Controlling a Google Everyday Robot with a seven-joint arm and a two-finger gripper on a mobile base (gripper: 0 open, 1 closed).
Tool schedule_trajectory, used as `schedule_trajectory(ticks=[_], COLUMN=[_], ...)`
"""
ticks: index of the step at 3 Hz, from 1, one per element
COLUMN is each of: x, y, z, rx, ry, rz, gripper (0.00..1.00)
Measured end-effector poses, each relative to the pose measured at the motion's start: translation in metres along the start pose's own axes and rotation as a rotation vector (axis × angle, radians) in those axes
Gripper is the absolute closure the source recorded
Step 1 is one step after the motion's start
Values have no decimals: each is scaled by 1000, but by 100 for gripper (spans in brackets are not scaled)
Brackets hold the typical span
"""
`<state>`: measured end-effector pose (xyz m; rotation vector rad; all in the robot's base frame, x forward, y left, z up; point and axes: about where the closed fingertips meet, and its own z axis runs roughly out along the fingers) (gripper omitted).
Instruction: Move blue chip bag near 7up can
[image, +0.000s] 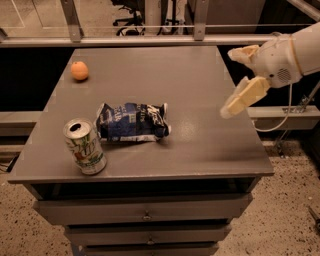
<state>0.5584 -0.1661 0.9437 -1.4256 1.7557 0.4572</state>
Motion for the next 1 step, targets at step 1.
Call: schedule_trajectory(ticks=[1], x=[-5], y=[0], z=[-14], rx=[-8], ry=[-5], rz=[-110], gripper=[0])
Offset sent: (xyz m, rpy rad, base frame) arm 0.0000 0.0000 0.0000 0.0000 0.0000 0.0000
